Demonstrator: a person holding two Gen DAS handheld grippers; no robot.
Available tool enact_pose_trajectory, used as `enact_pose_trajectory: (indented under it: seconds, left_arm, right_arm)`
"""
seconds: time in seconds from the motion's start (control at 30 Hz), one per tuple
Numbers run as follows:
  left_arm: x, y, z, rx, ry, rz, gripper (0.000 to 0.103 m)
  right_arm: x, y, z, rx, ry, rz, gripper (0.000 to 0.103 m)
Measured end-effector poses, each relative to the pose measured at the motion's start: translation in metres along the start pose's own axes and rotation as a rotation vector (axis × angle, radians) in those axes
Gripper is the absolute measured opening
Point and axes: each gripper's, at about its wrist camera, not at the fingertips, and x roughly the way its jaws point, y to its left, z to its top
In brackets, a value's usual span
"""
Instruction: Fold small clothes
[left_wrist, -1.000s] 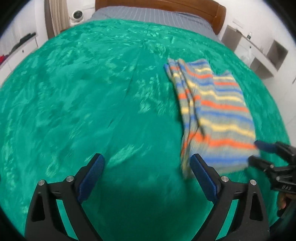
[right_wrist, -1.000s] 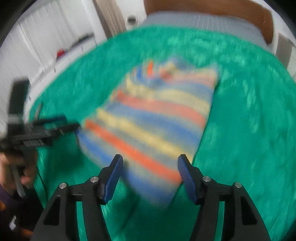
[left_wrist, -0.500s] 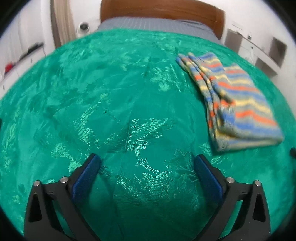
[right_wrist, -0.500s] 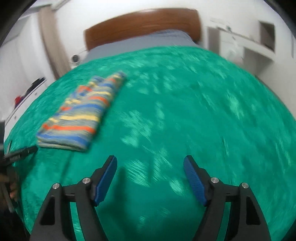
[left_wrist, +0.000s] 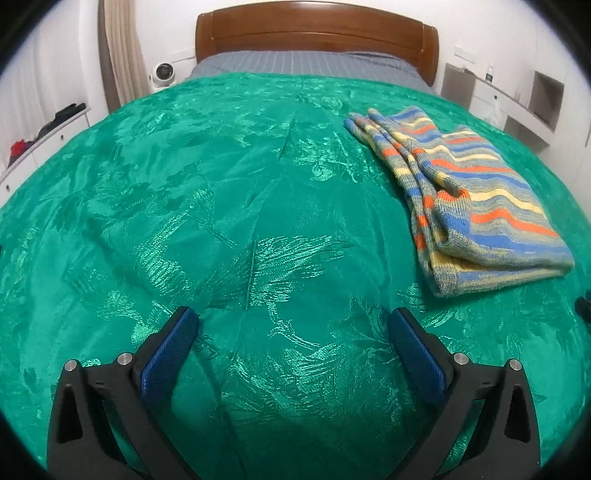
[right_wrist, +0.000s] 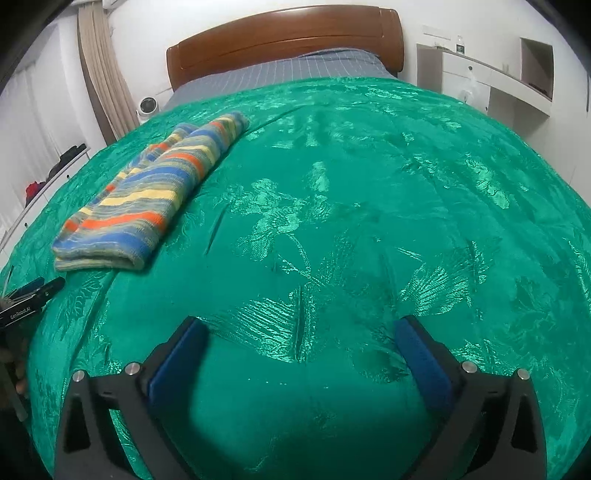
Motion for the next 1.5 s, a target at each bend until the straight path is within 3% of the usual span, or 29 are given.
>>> enact_pose_trajectory:
  seconds: [1.5]
  left_arm:
    - [-0.005, -0.0051, -0.0008, 0.012, -0.007, 0.027, 0.103]
  right_arm:
    - [-0.0003, 0.0041, -0.0017, -0.018, 0.003, -0.024, 0.103]
